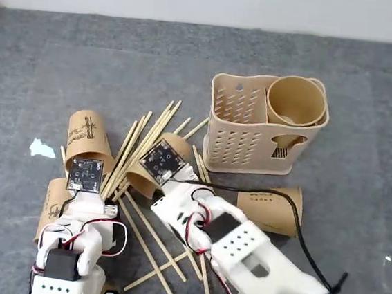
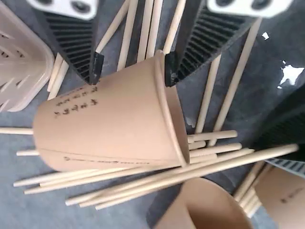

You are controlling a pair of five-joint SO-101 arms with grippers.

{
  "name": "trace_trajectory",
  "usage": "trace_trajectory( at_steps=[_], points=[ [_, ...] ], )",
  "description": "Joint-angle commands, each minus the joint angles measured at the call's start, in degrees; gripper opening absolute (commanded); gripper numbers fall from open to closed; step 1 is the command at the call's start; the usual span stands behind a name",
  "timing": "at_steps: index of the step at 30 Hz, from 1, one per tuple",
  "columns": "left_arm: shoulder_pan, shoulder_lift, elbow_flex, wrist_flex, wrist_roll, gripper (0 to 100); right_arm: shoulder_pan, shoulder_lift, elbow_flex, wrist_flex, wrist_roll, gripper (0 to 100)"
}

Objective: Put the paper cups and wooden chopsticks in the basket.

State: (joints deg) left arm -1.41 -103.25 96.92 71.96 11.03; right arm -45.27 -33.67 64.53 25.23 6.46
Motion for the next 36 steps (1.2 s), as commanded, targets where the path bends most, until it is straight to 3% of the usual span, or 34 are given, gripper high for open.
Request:
trace_trajectory(
  at_steps=[1, 6, 14, 28, 36],
  points=[
    [-0.09, -0.88, -0.48, 0.18, 0.09, 1, 1.01, 1.19, -0.62, -3.03, 0.62, 21.3],
    [-0.09, -0.88, -0.48, 0.18, 0.09, 1, 1.89, 0.57, -1.32, -3.30, 3.16, 19.7],
    [-0.09, -0.88, -0.48, 0.18, 0.09, 1, 8.66, 0.57, -2.55, -3.30, 3.43, 2.6],
    [-0.09, -0.88, -0.48, 0.18, 0.09, 1, 12.97, -4.97, -6.59, -2.42, 3.16, 0.9],
    [-0.09, -0.88, -0.48, 0.18, 0.09, 1, 13.05, -21.23, -15.47, 15.16, 2.90, 0.8]
  ],
)
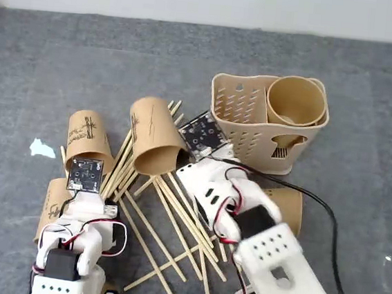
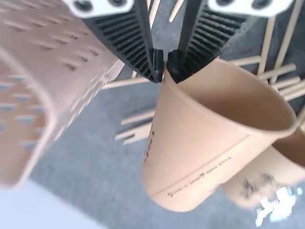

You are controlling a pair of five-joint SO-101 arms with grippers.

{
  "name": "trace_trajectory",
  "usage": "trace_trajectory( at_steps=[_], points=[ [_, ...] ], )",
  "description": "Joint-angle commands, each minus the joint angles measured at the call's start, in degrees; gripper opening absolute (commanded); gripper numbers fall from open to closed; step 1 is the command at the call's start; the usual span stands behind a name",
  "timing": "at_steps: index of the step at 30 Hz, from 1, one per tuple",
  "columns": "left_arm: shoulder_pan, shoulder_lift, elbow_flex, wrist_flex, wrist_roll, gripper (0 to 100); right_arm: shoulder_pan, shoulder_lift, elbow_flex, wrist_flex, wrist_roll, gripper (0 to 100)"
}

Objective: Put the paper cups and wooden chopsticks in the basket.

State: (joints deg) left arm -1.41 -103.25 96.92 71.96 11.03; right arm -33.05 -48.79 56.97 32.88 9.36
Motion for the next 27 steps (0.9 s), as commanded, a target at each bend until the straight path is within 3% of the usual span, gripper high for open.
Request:
trace_trajectory(
  at_steps=[1, 12, 21, 27],
  points=[
    [-0.09, -0.88, -0.48, 0.18, 0.09, 1, 0.84, -7.25, -10.37, 10.68, 0.00, 0.8],
    [-0.09, -0.88, -0.48, 0.18, 0.09, 1, 1.45, -8.66, -37.98, 40.31, -6.42, 0.8],
    [-0.09, -0.88, -0.48, 0.18, 0.09, 1, 12.70, -8.57, -44.75, 51.91, -7.12, 0.8],
    [-0.09, -0.88, -0.48, 0.18, 0.09, 1, 16.57, -6.99, -50.55, 59.56, -7.12, 0.8]
  ],
)
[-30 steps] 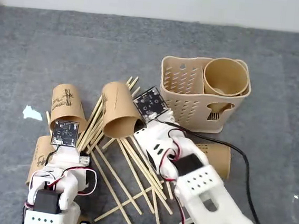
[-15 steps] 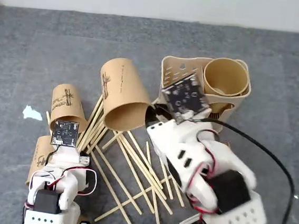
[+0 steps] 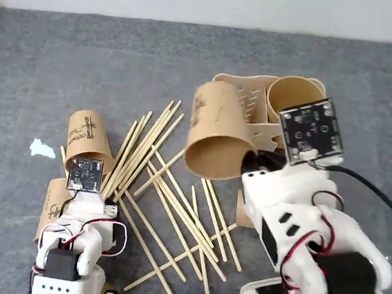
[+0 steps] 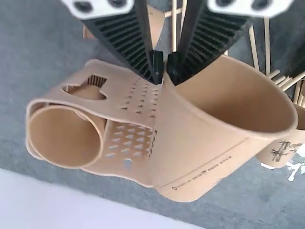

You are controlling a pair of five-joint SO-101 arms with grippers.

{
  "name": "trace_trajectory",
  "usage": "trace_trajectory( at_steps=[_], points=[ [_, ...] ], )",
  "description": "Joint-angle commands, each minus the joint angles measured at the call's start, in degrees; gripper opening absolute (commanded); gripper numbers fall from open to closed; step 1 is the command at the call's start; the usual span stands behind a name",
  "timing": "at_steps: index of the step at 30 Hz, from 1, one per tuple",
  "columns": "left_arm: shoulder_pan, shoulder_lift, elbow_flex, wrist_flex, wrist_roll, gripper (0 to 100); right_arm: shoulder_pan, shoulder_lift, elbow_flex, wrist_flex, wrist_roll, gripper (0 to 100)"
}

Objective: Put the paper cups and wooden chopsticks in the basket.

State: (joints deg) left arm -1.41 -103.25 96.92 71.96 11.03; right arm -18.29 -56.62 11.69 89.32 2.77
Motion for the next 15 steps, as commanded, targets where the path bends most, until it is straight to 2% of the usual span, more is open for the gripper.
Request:
trace_trajectory(
  at_steps=[1, 6, 10, 15],
  points=[
    [-0.09, -0.88, -0.48, 0.18, 0.09, 1, 2.59, 1.80, -6.95, 4.70, -0.53, 0.8],
    [-0.09, -0.88, -0.48, 0.18, 0.09, 1, 7.87, 9.19, -17.23, 12.97, -0.62, 0.8],
    [-0.09, -0.88, -0.48, 0.18, 0.09, 1, 12.00, 13.58, -21.71, 13.49, -0.62, 0.8],
    [-0.09, -0.88, -0.48, 0.18, 0.09, 1, 13.14, 15.25, -23.21, 13.41, -0.70, 0.8]
  ],
)
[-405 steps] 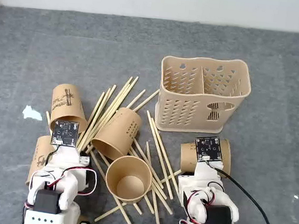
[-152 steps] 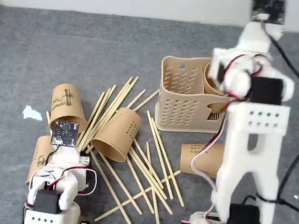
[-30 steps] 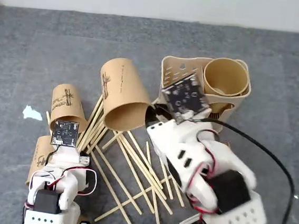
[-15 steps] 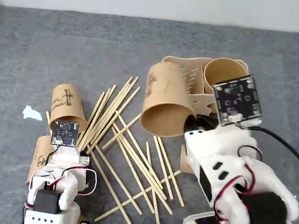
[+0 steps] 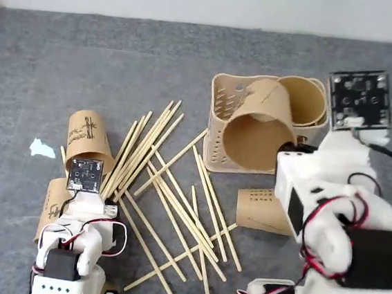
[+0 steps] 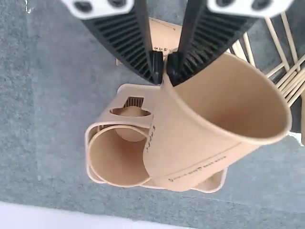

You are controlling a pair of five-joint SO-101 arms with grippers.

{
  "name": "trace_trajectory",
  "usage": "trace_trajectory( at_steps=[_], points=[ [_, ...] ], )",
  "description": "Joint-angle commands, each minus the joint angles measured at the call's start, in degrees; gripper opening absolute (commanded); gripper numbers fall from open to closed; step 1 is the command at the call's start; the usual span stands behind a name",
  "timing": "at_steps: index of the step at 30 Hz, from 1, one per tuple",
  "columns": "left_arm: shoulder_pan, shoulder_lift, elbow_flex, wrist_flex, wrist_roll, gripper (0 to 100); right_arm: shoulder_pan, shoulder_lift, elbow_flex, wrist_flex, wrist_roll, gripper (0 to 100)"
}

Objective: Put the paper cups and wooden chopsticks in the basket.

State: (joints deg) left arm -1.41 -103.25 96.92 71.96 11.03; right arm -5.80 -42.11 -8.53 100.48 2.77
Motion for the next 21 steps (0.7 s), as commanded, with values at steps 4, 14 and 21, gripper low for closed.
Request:
trace_trajectory(
  at_steps=[4, 14, 21],
  points=[
    [-0.09, -0.88, -0.48, 0.18, 0.09, 1, 0.75, 0.75, -3.69, 2.24, -0.79, 0.8],
    [-0.09, -0.88, -0.48, 0.18, 0.09, 1, 5.85, 4.09, -4.75, -0.31, -3.16, 0.8],
    [-0.09, -0.88, -0.48, 0.18, 0.09, 1, 6.02, 10.15, -5.10, -1.36, -5.54, 1.1]
  ],
)
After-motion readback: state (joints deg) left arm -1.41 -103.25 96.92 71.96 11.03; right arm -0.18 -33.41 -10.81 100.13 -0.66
